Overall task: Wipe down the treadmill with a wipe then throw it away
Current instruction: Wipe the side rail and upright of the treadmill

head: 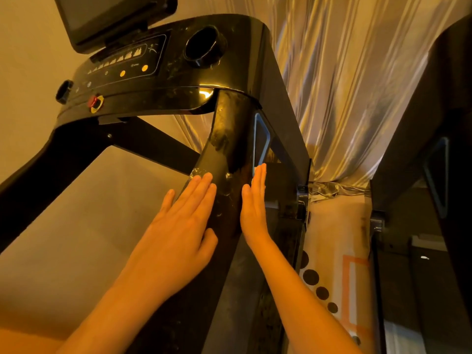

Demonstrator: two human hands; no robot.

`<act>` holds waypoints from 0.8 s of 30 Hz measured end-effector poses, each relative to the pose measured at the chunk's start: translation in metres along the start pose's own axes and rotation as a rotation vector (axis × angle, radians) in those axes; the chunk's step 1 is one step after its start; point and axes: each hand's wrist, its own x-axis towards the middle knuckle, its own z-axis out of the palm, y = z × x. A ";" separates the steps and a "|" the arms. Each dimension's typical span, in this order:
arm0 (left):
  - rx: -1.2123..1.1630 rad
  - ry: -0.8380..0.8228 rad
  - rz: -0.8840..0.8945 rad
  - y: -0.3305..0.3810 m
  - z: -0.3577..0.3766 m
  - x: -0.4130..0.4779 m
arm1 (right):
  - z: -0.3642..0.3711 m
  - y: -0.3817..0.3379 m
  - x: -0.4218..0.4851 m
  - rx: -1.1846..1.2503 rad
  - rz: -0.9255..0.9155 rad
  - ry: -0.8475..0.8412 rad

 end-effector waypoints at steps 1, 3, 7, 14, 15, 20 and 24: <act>-0.001 0.002 0.003 -0.001 0.001 0.000 | -0.001 0.000 0.003 0.010 0.030 0.008; -0.009 0.012 0.001 -0.001 0.002 0.000 | -0.001 -0.004 0.010 0.039 0.065 0.038; -0.007 -0.006 -0.011 0.000 0.001 0.000 | 0.000 -0.003 0.010 0.139 0.124 0.076; -0.025 0.022 0.011 -0.002 0.002 0.001 | 0.002 0.003 -0.011 0.181 0.176 0.158; -0.027 0.021 0.012 -0.002 0.003 0.001 | 0.002 0.000 -0.012 0.171 0.183 0.184; -0.023 0.019 0.013 -0.004 0.004 0.000 | 0.000 -0.008 -0.005 0.085 0.078 0.155; -0.020 0.015 0.012 -0.003 0.002 0.001 | -0.004 -0.014 0.014 0.004 0.017 0.079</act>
